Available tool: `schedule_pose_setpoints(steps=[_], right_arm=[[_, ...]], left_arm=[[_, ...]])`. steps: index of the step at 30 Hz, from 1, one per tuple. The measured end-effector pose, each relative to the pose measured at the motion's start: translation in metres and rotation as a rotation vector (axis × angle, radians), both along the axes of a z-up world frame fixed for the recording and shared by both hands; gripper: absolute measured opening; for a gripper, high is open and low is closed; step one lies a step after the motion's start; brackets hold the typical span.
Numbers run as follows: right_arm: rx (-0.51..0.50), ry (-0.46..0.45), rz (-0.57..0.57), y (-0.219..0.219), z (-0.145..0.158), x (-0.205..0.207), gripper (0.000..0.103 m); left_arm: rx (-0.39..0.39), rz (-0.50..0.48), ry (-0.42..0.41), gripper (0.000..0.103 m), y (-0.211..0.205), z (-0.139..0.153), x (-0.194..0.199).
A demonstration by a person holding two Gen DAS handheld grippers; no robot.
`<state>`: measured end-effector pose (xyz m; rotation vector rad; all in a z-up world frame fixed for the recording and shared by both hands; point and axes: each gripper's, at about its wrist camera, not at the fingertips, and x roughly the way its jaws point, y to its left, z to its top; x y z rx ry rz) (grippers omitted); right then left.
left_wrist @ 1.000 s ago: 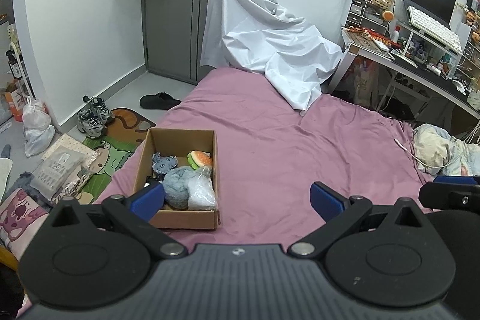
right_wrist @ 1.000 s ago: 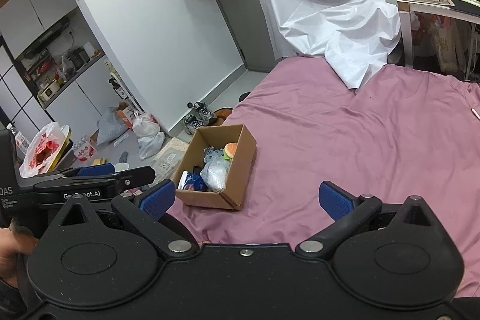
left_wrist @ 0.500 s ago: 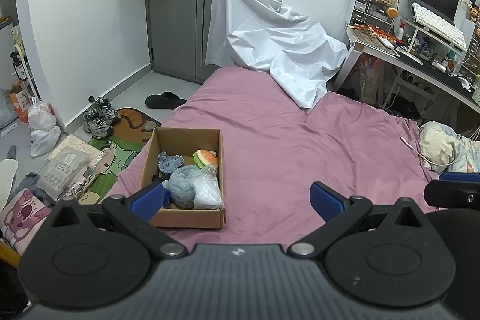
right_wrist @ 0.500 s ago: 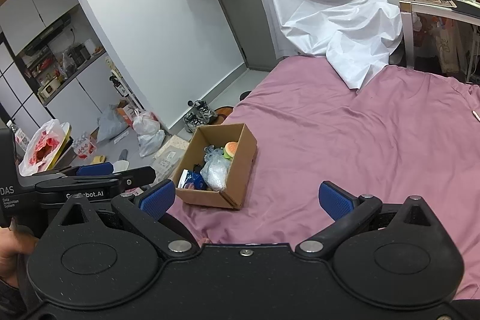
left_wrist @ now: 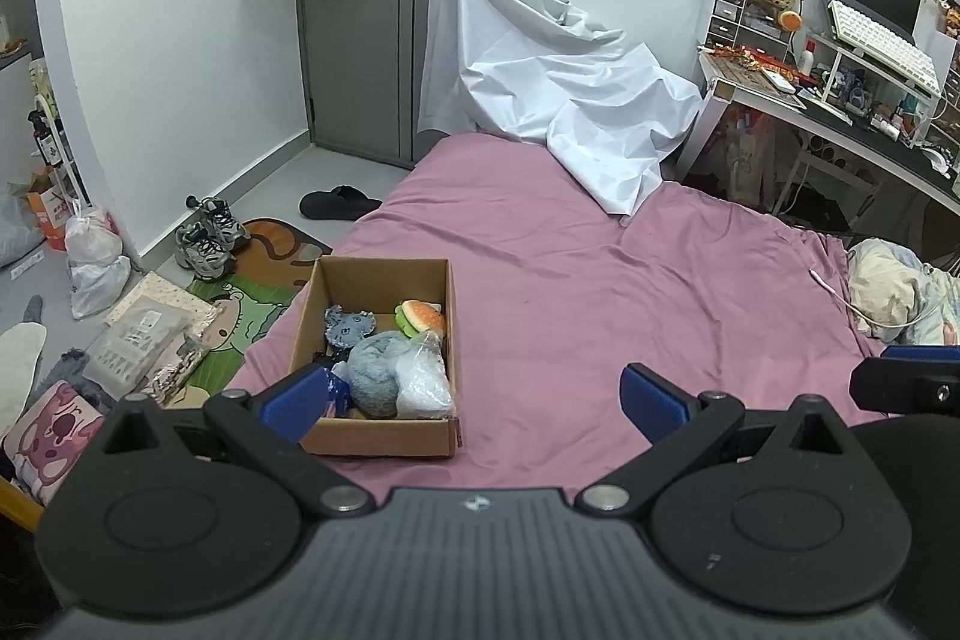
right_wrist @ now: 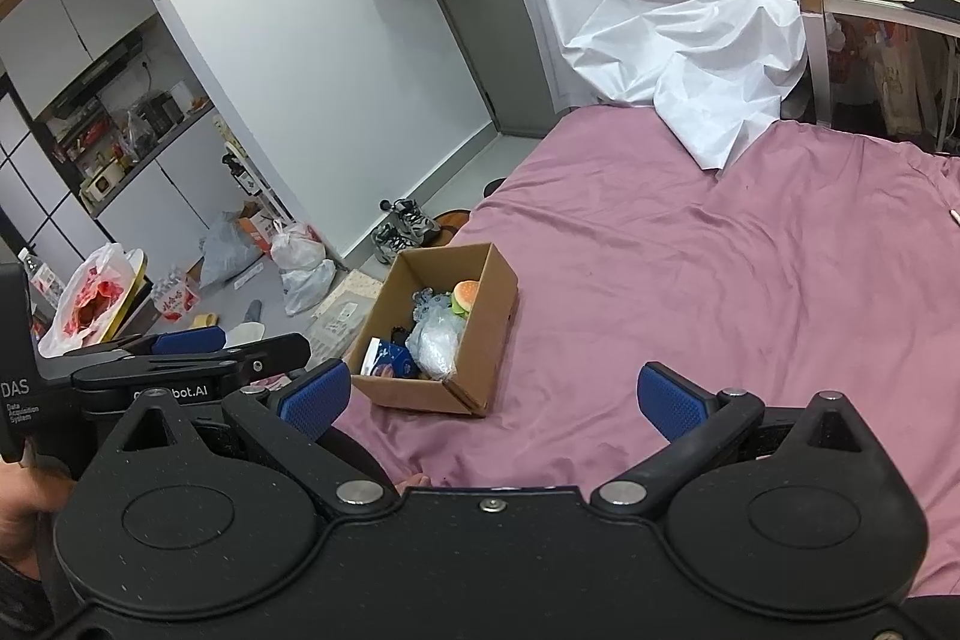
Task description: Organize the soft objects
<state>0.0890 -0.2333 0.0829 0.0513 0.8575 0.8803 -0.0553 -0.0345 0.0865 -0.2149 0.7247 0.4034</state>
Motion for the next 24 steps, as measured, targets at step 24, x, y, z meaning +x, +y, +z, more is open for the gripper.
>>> schedule_pose_setpoints(steps=[24], right_arm=[[-0.008,0.001,-0.030,-0.0003,-0.0036,0.0006,0.103]], left_arm=[[-0.024,0.001,0.014,0.103,0.0006,-0.0044,0.0032]])
